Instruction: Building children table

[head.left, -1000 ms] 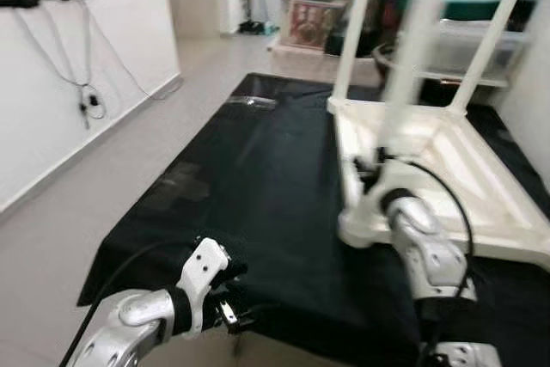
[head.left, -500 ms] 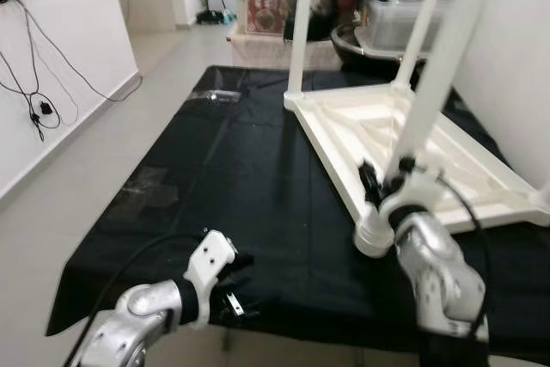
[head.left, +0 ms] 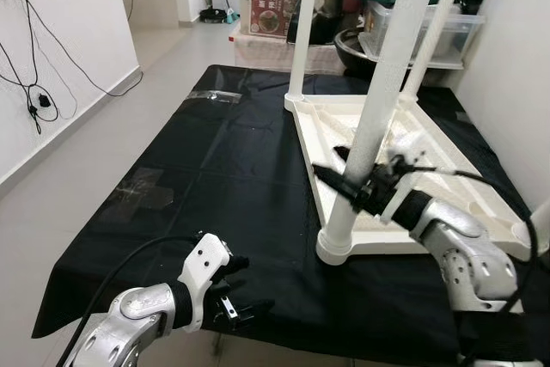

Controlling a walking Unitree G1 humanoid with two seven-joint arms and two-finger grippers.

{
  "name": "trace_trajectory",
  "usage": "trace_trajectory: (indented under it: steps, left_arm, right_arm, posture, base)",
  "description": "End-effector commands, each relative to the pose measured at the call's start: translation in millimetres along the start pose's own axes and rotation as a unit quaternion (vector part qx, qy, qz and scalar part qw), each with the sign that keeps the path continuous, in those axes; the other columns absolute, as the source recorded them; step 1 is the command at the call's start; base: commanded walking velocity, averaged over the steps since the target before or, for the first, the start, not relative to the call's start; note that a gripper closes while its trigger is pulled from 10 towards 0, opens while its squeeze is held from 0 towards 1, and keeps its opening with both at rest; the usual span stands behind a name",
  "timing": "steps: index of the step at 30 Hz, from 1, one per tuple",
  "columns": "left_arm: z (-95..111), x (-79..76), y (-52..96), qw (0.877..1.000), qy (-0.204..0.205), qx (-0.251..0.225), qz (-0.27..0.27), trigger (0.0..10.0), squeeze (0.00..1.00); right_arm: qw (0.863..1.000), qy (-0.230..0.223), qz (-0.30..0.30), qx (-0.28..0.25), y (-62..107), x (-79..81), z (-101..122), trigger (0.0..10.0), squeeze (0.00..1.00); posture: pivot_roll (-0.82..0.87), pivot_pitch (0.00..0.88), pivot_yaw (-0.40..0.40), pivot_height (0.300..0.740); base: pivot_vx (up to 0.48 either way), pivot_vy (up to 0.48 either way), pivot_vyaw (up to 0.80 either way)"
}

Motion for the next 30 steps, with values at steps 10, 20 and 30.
trace_trajectory:
  steps: [10,20,30]
  left_arm:
    - [-3.8,-2.2,-2.2,1.000,-0.002,0.006,-0.004,10.0,0.00]
    - [-4.4,-1.6,-2.6,1.000,-0.006,0.008,-0.005,10.0,0.00]
    - [-4.0,-0.6,-6.8,1.000,-0.006,0.006,-0.013,10.0,0.00]
  right_arm:
    - [0.956,-0.044,-0.290,-0.001,1.1,-63.3,-35.3,0.0,0.00]
    - [0.763,-0.073,-0.641,-0.037,89.6,-77.7,-49.9,0.0,0.00]
    - [0.861,-0.075,-0.485,-0.135,37.1,-49.2,3.9,10.0,0.06]
  posture:
    - [0.11,0.000,-0.079,0.740]
    - [0.09,0.000,-0.069,0.740]
    - [0.07,0.000,-0.065,0.740]
  base:
    - [0.000,0.000,0.00]
    - [0.000,0.000,0.00]
    - [0.000,0.000,0.00]
Point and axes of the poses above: a point about 5 cm out from each wrist's last joint towards the gripper, its own y axis pointing back from the gripper into the wrist, its own z axis along the axis of the wrist's last joint, x = y × z, the point moved 4 cm from there along -y, pointing out of the wrist towards the gripper, and after that the axes turned 12 degrees about -y, right-handed, at the moved point
